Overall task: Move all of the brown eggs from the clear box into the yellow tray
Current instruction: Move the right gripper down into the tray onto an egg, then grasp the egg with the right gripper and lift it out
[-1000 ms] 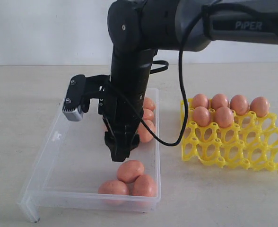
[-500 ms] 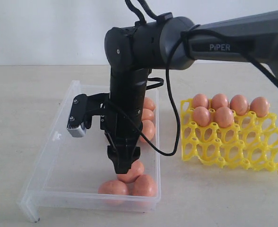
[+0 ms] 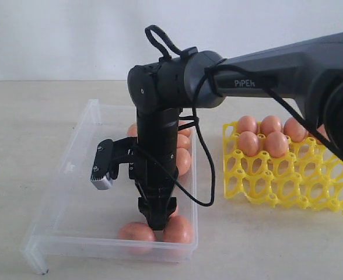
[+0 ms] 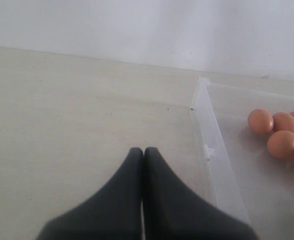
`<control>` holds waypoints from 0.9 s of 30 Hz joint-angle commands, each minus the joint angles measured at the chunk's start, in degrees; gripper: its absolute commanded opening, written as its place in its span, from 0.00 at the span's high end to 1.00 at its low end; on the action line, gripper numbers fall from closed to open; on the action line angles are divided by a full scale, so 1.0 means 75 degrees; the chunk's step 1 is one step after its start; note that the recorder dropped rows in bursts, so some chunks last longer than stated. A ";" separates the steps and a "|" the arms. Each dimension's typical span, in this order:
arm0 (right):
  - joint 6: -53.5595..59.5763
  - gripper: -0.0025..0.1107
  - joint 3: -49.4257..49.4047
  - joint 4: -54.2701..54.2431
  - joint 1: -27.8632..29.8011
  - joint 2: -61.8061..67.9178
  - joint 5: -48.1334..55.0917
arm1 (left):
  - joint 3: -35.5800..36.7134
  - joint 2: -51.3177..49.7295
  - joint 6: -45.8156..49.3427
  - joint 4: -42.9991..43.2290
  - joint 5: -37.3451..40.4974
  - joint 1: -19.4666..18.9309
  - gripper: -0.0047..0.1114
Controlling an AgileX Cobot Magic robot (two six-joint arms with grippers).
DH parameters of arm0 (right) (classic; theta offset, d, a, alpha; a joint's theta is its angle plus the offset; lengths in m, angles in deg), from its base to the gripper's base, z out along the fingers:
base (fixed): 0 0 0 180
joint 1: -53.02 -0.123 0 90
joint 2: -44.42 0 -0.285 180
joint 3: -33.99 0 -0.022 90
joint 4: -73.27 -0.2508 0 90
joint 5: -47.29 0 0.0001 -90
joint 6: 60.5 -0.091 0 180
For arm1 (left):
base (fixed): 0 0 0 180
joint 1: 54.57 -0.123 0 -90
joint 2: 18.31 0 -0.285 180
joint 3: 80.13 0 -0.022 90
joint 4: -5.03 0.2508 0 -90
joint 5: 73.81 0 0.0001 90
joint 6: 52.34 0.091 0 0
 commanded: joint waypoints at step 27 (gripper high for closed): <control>-0.6207 0.98 0.0012 0.0596 0.0002 -0.3118 -0.4032 | -0.0014 -0.0006 -0.0004 -0.0018 -0.0053 0.0041 1.00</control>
